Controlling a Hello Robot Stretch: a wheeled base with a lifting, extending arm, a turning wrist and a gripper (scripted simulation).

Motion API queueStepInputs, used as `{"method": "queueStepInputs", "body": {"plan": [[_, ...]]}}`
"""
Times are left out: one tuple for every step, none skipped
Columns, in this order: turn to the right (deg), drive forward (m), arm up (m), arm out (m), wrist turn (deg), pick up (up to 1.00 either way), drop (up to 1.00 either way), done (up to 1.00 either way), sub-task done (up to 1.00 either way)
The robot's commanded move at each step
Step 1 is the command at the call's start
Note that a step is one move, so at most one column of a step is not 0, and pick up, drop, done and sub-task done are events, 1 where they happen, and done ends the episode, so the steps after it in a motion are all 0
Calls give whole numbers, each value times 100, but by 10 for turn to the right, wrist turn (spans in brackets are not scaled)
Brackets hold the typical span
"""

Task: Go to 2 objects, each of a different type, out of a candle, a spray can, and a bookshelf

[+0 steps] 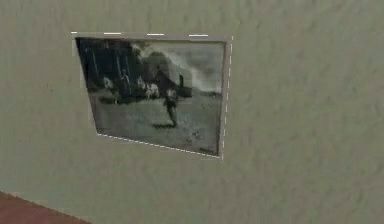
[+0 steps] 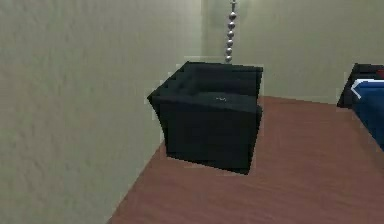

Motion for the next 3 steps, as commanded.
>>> {"method": "queueStepInputs", "body": {"plan": [[-90,0,0,0,0,0,0,0,0],[0,10,0,0,0,0,0,0,0],[-120,0,0,0,0,0,0,0,0]]}}
